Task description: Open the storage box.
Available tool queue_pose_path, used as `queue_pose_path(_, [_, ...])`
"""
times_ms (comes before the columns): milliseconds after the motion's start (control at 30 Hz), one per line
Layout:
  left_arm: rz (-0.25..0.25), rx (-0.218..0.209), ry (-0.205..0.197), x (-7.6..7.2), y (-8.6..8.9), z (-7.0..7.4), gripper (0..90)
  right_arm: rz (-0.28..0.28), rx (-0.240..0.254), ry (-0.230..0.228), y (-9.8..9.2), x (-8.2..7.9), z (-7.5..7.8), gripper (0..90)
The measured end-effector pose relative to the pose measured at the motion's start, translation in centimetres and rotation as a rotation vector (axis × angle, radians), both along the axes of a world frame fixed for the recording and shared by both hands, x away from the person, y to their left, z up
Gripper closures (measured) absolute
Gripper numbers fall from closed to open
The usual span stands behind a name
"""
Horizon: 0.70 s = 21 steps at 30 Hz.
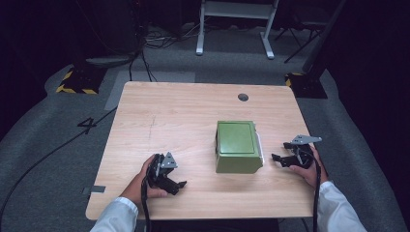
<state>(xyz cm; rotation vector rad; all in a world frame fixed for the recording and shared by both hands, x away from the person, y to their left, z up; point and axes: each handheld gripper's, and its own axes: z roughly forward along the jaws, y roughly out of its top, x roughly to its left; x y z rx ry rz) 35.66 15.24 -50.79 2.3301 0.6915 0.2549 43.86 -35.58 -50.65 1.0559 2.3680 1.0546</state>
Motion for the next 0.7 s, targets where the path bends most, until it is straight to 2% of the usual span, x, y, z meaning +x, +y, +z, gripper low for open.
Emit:
queue_pose_path(467, [0.012, -0.002, 0.000, -0.1, 0.1, 0.0, 0.4, -0.007, -0.004, 0.001, 0.1, 0.0, 0.0, 17.3])
queue_pose_path(600, [0.016, 0.000, 0.000, -0.2, 0.1, 0.0, 0.4, -0.022, -0.021, 0.031, 0.1, -0.1, 0.4, 20.6])
queue_pose_path(633, [0.017, 0.001, 0.000, -0.2, 0.1, 0.0, 0.4, -0.018, -0.020, 0.034, 0.1, -0.2, 0.6, 23.3])
queue_pose_path(700, [0.016, 0.000, 0.000, -0.2, 0.1, 0.0, 0.4, -0.012, 0.008, 0.025, 0.3, -0.4, 1.2, 23.3])
